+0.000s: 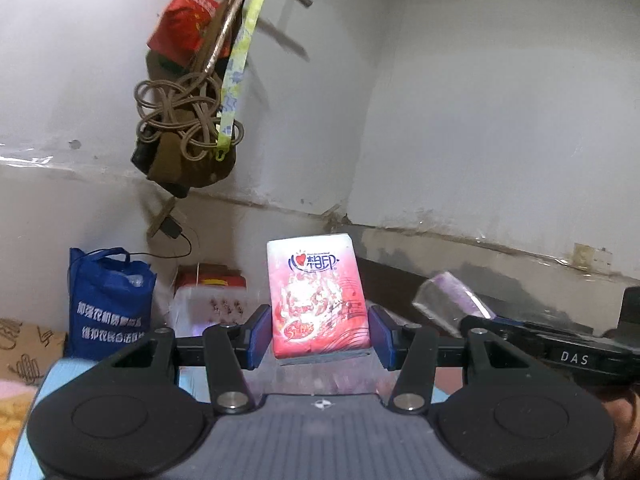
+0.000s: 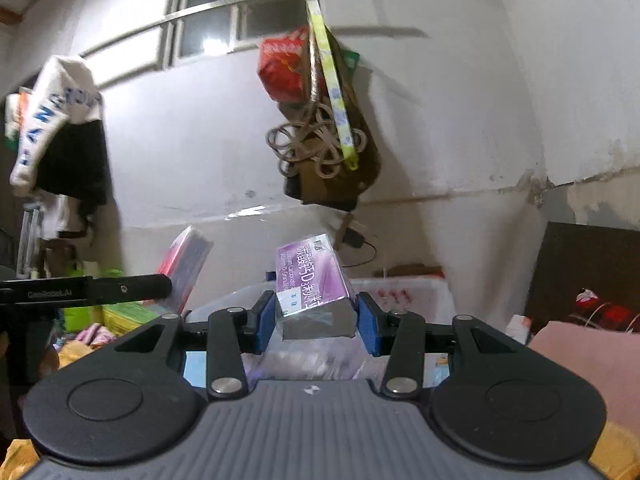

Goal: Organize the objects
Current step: 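Lift both held items over the white basket and open both tools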

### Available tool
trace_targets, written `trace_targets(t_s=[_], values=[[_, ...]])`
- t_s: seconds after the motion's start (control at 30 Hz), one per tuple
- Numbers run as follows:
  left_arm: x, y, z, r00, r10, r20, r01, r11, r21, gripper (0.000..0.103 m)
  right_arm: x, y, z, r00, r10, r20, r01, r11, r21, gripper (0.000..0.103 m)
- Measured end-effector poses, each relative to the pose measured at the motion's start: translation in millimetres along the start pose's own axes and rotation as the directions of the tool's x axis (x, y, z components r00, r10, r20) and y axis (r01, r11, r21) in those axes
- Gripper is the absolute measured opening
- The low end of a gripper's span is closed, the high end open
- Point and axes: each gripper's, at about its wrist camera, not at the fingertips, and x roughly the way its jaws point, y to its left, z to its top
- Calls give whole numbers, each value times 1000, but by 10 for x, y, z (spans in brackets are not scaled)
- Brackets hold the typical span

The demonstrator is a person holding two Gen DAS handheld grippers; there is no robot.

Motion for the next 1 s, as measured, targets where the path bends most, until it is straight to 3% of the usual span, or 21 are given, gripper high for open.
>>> trace_targets(t_s=[0.1,0.17,0.23,0.27,0.3,0.37,0.4,0.43,0.5,0.6,0.67,0.73,0.9,1.0], values=[[468,18,211,997,33,-72,-33,999,-6,56,403,-102,221,998,-15,-59,14,1000,-22,47],[779,-7,274,987,25,-160,-23,1000,14,57,594,-138,270,996,-43,-74,39,998,-47,49],[1000,-79,225,977,64,-205,-49,996,77,67,747,-139,270,991,-57,-118,48,996,-79,66],[1064,-110,176,972,96,-213,-73,991,113,72,784,-136,247,990,-76,-121,65,994,-88,80],[1088,-111,132,969,114,-219,-86,988,131,72,776,-140,213,989,-85,-122,74,993,-90,87],[962,-102,77,973,115,-198,-90,988,129,72,678,-179,131,989,-52,-136,45,998,-52,90],[819,-85,57,981,100,-169,-83,991,109,72,572,-196,78,992,-39,-121,34,999,-35,102],[679,-54,44,986,82,-143,-70,994,84,74,460,-208,17,994,-36,-101,34,999,-23,103],[395,12,-25,990,75,-123,-71,997,34,85,271,-237,-141,995,-45,-88,46,999,14,103],[104,127,-312,978,147,-149,-144,989,36,91,209,-309,-437,984,-19,-178,34,996,79,103],[12,242,-549,956,241,-167,-235,970,55,91,261,-363,-639,968,-10,-250,40,992,117,103],[20,361,-715,935,269,-233,-263,963,59,91,335,-424,-773,955,13,-297,40,984,172,100],[76,471,-902,916,249,-314,-241,968,64,91,518,-380,-869,921,42,-387,28,985,173,70],[115,447,-1008,900,246,-359,-231,969,86,91,565,-368,-922,906,52,-419,23,985,173,62]])
